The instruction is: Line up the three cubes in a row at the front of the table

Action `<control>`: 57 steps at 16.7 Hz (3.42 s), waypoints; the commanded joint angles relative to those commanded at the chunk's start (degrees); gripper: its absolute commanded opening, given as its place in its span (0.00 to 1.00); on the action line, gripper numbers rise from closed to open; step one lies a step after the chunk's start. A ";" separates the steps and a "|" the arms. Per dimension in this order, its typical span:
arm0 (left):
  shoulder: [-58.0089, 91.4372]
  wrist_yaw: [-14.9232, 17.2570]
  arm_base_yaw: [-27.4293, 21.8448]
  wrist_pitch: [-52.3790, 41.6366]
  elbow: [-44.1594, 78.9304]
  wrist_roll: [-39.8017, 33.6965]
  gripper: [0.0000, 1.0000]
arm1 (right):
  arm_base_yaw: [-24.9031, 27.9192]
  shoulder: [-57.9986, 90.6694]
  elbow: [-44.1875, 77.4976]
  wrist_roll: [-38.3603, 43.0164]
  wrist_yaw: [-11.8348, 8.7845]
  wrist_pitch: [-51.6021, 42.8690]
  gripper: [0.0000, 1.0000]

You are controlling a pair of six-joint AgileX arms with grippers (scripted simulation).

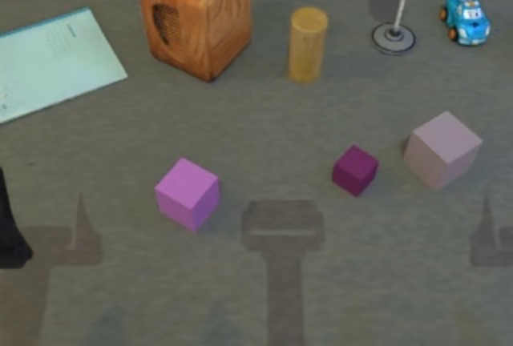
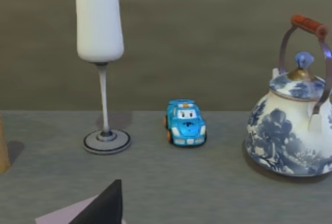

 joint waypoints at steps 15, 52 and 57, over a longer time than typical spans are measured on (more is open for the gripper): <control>0.00 0.00 0.00 0.00 0.00 0.00 1.00 | 11.59 51.81 44.93 -8.26 -0.07 -28.99 1.00; 0.00 0.00 0.00 0.00 0.00 0.00 1.00 | 28.16 134.36 97.91 -20.10 0.26 -53.55 1.00; 0.00 0.00 0.00 0.00 0.00 0.00 1.00 | 28.16 134.36 97.91 -20.10 0.26 -53.55 0.62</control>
